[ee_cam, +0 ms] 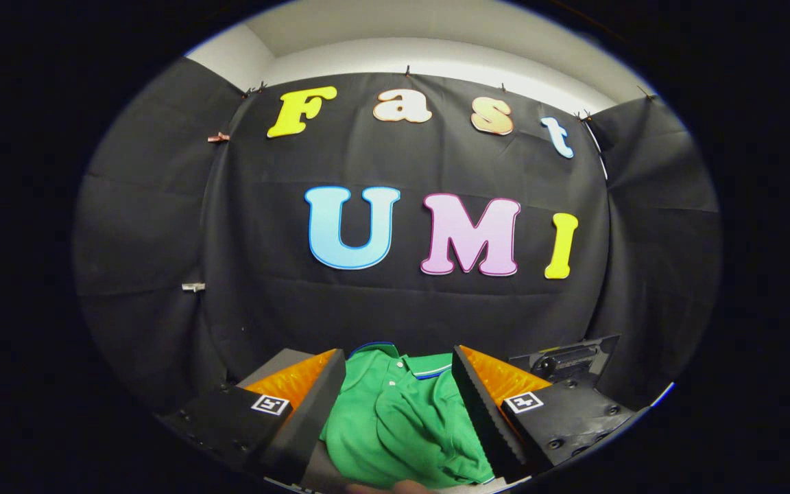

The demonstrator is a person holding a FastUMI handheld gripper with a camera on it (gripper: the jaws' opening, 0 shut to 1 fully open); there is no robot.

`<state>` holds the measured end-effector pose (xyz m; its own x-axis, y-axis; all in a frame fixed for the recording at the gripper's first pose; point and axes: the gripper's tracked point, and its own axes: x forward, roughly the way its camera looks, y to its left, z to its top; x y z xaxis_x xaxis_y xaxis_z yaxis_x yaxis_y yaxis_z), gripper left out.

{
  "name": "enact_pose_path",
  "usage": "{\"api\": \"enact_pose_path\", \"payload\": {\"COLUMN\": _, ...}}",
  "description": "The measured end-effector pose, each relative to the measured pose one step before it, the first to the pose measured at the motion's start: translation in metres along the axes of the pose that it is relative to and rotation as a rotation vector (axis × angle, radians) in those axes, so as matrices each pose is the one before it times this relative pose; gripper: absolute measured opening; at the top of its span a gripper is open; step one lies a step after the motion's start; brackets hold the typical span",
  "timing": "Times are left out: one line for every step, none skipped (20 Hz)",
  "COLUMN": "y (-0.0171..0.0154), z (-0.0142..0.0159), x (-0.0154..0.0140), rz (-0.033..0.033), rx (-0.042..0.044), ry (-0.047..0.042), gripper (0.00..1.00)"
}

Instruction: Put the clothes into the washing machine and then close the washing machine lid.

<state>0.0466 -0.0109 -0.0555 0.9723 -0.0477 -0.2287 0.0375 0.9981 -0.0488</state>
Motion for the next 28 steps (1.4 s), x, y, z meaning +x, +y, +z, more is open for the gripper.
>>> {"api": "enact_pose_path", "payload": {"y": 0.00263, "z": -0.01167, "x": 0.00663, "rz": 0.01985, "rx": -0.01824, "ry": 0.06636, "gripper": 0.98}}
{"api": "enact_pose_path", "payload": {"y": 0.00078, "z": -0.01267, "x": 0.00835, "rz": 0.01187, "rx": -0.00192, "ry": 0.05854, "gripper": 0.98}}
{"api": "enact_pose_path", "payload": {"y": 0.00067, "z": -0.01313, "x": 0.00847, "rz": 0.01743, "rx": 0.0039, "ry": 0.06895, "gripper": 0.98}}
{"api": "enact_pose_path", "payload": {"y": -0.00224, "z": -0.0102, "x": 0.00771, "rz": 0.00031, "rx": 0.00062, "ry": 0.06376, "gripper": 0.98}}
{"api": "enact_pose_path", "payload": {"y": -0.00559, "z": -0.01039, "x": 0.00767, "rz": -0.01626, "rx": -0.00546, "ry": 0.06168, "gripper": 0.98}}
{"api": "enact_pose_path", "payload": {"y": -0.00564, "z": -0.00527, "x": 0.00625, "rz": -0.02034, "rx": 0.00156, "ry": 0.04295, "gripper": 0.98}}
{"api": "enact_pose_path", "payload": {"y": -0.00393, "z": -0.00114, "x": 0.00643, "rz": -0.01647, "rx": 0.0056, "ry": 0.02738, "gripper": 0.99}}
{"api": "enact_pose_path", "payload": {"y": -0.00465, "z": -0.00023, "x": 0.00596, "rz": -0.01736, "rx": 0.00022, "ry": 0.01898, "gripper": 0.99}}
{"api": "enact_pose_path", "payload": {"y": -0.00093, "z": -0.00048, "x": 0.00502, "rz": -0.00161, "rx": 0.00097, "ry": 0.01371, "gripper": 0.98}}
{"api": "enact_pose_path", "payload": {"y": 0.00193, "z": -0.0003, "x": 0.00477, "rz": 0.00661, "rx": 0.0, "ry": 0.01222, "gripper": 0.99}}
{"api": "enact_pose_path", "payload": {"y": 0.00233, "z": -0.00105, "x": 0.00345, "rz": 0.00315, "rx": -0.00911, "ry": 0.01547, "gripper": 0.98}}
{"api": "enact_pose_path", "payload": {"y": 0.00231, "z": -0.00097, "x": 0.00164, "rz": 0.00245, "rx": -0.01277, "ry": 0.01004, "gripper": 0.98}}
{"api": "enact_pose_path", "payload": {"y": 0.00143, "z": 0.0003, "x": 0.00155, "rz": 0.00112, "rx": -0.01075, "ry": 0.00667, "gripper": 0.98}}
{"api": "enact_pose_path", "payload": {"y": 0.00171, "z": -0.00045, "x": 0.00102, "rz": 0.00314, "rx": -0.0084, "ry": 0.00618, "gripper": 0.98}}
{"api": "enact_pose_path", "payload": {"y": -0.00013, "z": -0.00153, "x": 0.00351, "rz": -0.00238, "rx": -0.00397, "ry": 0.01043, "gripper": 0.98}}
{"api": "enact_pose_path", "payload": {"y": -0.0005, "z": -0.00384, "x": 0.00306, "rz": -0.00127, "rx": 0.00521, "ry": 0.01616, "gripper": 0.97}}
{"api": "enact_pose_path", "payload": {"y": -0.00071, "z": -0.00633, "x": 0.00346, "rz": -0.00144, "rx": 0.01727, "ry": 0.02578, "gripper": 0.97}}
{"api": "enact_pose_path", "payload": {"y": 0.00064, "z": -0.00832, "x": 0.00405, "rz": 0.00129, "rx": 0.0277, "ry": 0.03629, "gripper": 0.97}}
{"api": "enact_pose_path", "payload": {"y": 0.00049, "z": -0.01029, "x": 0.00524, "rz": 0.00168, "rx": 0.03148, "ry": 0.04639, "gripper": 0.98}}
{"api": "enact_pose_path", "payload": {"y": 0.00229, "z": -0.00907, "x": 0.00312, "rz": 0.004, "rx": 0.02905, "ry": 0.04413, "gripper": 0.97}}
{"api": "enact_pose_path", "payload": {"y": 0.00127, "z": 0.00376, "x": -0.00071, "rz": 0.01019, "rx": 0.02089, "ry": 0.01291, "gripper": 0.98}}
{"api": "enact_pose_path", "payload": {"y": 0.00097, "z": 0.00263, "x": 0.00325, "rz": 0.01897, "rx": 0.00843, "ry": 0.00869, "gripper": 0.98}}
{"api": "enact_pose_path", "payload": {"y": 0.00078, "z": -0.0035, "x": 0.00252, "rz": 0.01781, "rx": -0.00537, "ry": 0.00705, "gripper": 0.93}}
{"api": "enact_pose_path", "payload": {"y": 0.00581, "z": 0.00237, "x": 0.00144, "rz": 0.04052, "rx": -0.0117, "ry": -0.00907, "gripper": 0.85}}
{"api": "enact_pose_path", "payload": {"y": -0.00095, "z": -0.00195, "x": -0.00131, "rz": 0.01246, "rx": -0.02422, "ry": 0.00573, "gripper": 0.78}}
{"api": "enact_pose_path", "payload": {"y": 0.00249, "z": 0.00303, "x": -0.00103, "rz": 0.02172, "rx": -0.0268, "ry": -0.02114, "gripper": 0.71}}
{"api": "enact_pose_path", "payload": {"y": 0.0007, "z": -0.00009, "x": -0.00187, "rz": 0.00497, "rx": -0.03107, "ry": -0.0063, "gripper": 0.58}}
{"api": "enact_pose_path", "payload": {"y": 0.00085, "z": -0.00124, "x": 0.00013, "rz": 0.00749, "rx": -0.02514, "ry": -0.00139, "gripper": 0.46}}
